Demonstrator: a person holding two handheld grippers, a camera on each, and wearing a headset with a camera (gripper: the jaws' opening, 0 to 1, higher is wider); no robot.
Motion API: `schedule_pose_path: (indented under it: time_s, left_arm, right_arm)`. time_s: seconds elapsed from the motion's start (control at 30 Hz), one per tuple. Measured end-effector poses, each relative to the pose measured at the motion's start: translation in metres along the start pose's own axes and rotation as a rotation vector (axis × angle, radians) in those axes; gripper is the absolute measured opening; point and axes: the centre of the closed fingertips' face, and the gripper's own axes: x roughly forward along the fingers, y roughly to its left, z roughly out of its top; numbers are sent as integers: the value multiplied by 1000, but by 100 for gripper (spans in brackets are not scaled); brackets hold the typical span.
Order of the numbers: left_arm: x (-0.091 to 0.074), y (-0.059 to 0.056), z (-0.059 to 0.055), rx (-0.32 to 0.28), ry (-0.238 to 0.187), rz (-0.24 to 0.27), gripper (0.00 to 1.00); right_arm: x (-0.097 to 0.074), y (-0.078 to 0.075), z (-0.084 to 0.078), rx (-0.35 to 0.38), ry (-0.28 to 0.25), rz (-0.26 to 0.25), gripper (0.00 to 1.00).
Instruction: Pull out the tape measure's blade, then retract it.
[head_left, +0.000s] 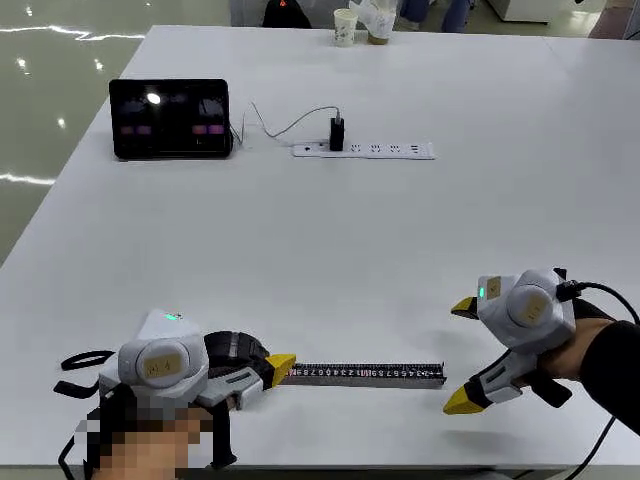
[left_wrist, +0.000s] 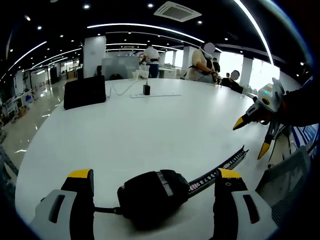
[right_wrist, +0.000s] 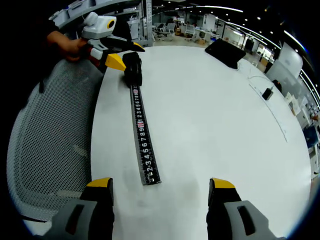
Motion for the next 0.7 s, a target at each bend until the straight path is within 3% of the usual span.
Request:
schedule_pose_path:
  time_s: [0.03,0.17,0.23,0.43,0.7]
  left_arm:
    - [2,3,-3,-3,19,15,97]
    - [3,9,-3,-24,11,33,94]
    - [4,7,-7,-42,25,24,95]
    - [7,-1,-10,-20,42,3,96]
    - [7,-2,-11,-16,47,-6,95]
  right_arm:
    - [2,1,1,-4,1,1,69]
    - [5,4,2,-2,8,19,62]
    - [6,6,2,-7,8,30,56]
    - [10,11,-3,-36,34,61,41]
    - [14,15,0,-103,61,93,25]
